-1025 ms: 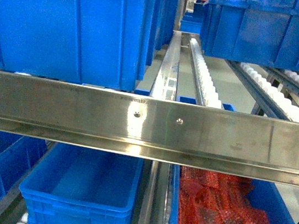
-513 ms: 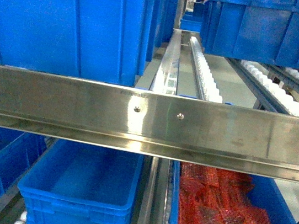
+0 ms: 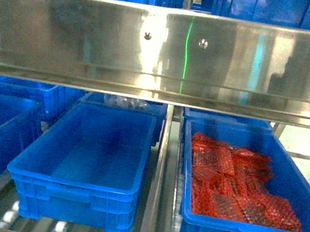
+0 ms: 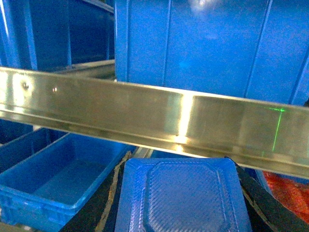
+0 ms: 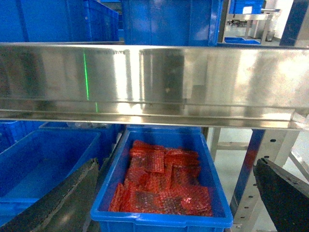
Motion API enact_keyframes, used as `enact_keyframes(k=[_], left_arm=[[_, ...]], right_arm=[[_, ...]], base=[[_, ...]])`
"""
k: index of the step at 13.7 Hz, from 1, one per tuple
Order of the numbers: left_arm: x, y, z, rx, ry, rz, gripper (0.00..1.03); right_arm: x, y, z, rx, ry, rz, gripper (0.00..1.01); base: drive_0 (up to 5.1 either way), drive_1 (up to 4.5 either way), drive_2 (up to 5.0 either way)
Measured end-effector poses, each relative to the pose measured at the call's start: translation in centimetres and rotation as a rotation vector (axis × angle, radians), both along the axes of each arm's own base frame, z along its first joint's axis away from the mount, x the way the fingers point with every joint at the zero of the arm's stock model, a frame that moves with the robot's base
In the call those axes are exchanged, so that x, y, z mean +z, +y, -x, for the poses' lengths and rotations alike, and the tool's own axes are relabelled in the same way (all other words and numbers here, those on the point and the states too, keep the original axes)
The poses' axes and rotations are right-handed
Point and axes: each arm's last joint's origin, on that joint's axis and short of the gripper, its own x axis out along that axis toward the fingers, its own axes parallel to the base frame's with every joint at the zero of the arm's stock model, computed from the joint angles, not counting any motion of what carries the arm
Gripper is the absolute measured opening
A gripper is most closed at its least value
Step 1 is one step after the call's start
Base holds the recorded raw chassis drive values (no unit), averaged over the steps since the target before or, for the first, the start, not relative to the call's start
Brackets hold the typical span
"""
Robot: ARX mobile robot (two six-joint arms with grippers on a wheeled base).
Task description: Pick blue part to blue bin on bottom shelf
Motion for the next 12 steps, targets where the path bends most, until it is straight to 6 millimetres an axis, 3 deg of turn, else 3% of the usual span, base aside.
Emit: enact_keyframes(k=[12], left_arm=[[0.0,0.0,0.0,0.0,0.0,0.0,0.44]], right_arm=[[-0.01,0.0,0.0,0.0,0.001,0.0,0.98]], base=[[0.0,0.0,0.0]])
